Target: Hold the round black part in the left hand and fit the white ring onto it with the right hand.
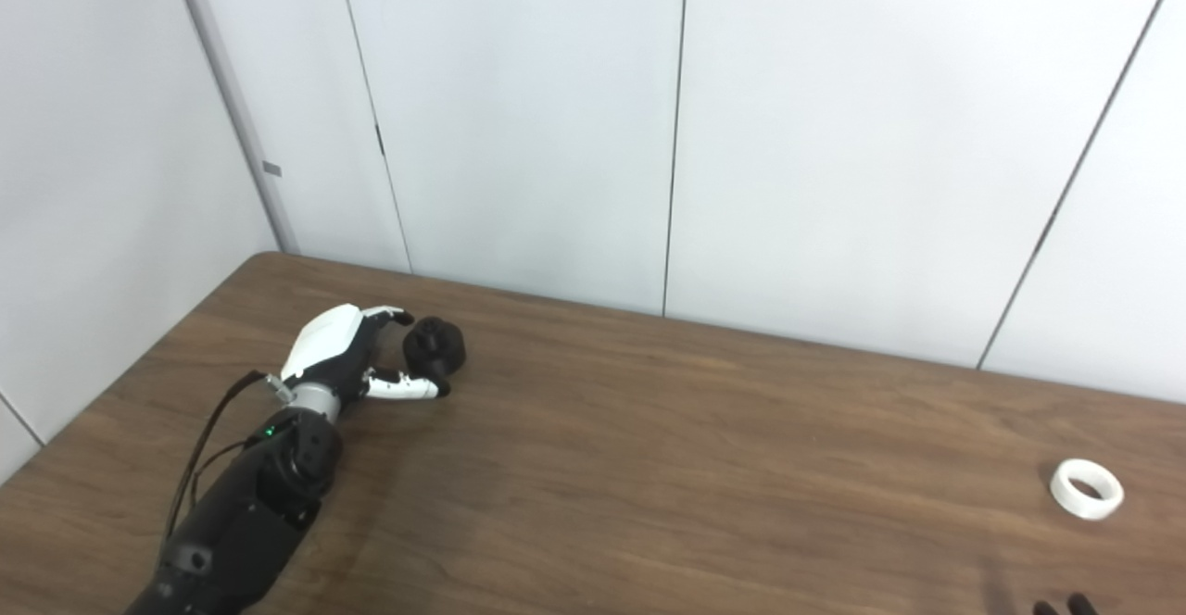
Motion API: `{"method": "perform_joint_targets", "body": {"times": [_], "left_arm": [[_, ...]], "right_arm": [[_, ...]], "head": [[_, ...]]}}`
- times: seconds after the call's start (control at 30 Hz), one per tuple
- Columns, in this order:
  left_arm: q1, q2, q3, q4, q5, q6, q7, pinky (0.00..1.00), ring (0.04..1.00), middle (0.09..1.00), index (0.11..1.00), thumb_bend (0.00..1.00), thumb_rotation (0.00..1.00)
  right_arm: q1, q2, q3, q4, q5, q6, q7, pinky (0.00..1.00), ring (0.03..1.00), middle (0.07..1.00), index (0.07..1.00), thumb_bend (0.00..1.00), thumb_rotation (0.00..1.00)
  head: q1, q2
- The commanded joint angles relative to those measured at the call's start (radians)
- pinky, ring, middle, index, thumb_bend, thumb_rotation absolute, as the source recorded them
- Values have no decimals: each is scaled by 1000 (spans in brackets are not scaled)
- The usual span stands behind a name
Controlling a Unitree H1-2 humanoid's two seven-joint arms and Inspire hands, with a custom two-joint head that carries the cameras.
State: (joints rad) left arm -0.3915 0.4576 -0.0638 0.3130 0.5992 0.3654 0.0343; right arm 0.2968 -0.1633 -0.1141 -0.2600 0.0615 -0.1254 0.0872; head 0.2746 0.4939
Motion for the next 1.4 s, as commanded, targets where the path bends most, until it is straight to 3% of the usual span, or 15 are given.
{"method": "perform_joint_targets", "body": {"times": [0.0,0.33,1.13,1.37], "left_arm": [[-66,33,2,9,13,-7,28,1000,950,919,824,933,346],[-110,24,-14,92,4,6,34,1000,939,907,807,938,341],[-143,5,-21,114,-43,3,25,1000,954,908,758,913,323],[-146,9,-52,123,-21,8,46,1000,989,920,754,914,330]], "right_arm": [[5,4,-1,-38,2,-9,-5,935,927,935,1000,399,1000],[12,2,-3,-38,-5,-9,-13,909,919,924,994,420,1000],[19,3,10,-43,-26,-18,-25,903,920,914,995,438,1000],[23,0,12,-40,-31,-33,-23,922,937,904,998,405,1000]], "head": [[0,1],[-3,5],[-12,12],[-12,17]]}}
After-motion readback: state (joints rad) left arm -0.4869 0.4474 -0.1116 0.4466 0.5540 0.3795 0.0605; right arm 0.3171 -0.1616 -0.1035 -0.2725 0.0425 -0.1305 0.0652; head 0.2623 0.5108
